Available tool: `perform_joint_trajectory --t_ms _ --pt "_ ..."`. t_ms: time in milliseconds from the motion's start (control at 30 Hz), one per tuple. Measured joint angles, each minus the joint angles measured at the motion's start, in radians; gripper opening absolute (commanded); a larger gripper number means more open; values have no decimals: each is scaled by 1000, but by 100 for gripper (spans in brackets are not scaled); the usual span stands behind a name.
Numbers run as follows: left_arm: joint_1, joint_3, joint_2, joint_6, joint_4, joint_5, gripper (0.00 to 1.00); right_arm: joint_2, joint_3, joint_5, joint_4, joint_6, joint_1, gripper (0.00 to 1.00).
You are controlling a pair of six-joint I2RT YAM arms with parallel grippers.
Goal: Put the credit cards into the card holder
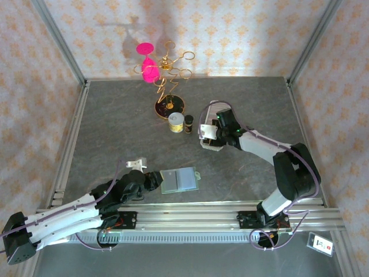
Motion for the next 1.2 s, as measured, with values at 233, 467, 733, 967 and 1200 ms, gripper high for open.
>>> perform_joint_trajectory --t_ms 233,467,733,967,1200 --pt "0 -21 1 -1 16 0 30 50 19 38 15 -7 0 69" --pt "0 -30 1 -8 39 0 30 92 42 64 13 -21 12 43" --pt "0 -46 1 -8 56 12 30 90 42 82 -1 -28 24 27" --pt "0 -72 1 -13 64 23 30 80 42 94 -5 -30 29 25" --pt "0 -78 1 -19 68 25 30 77 42 94 -12 -29 29 24"
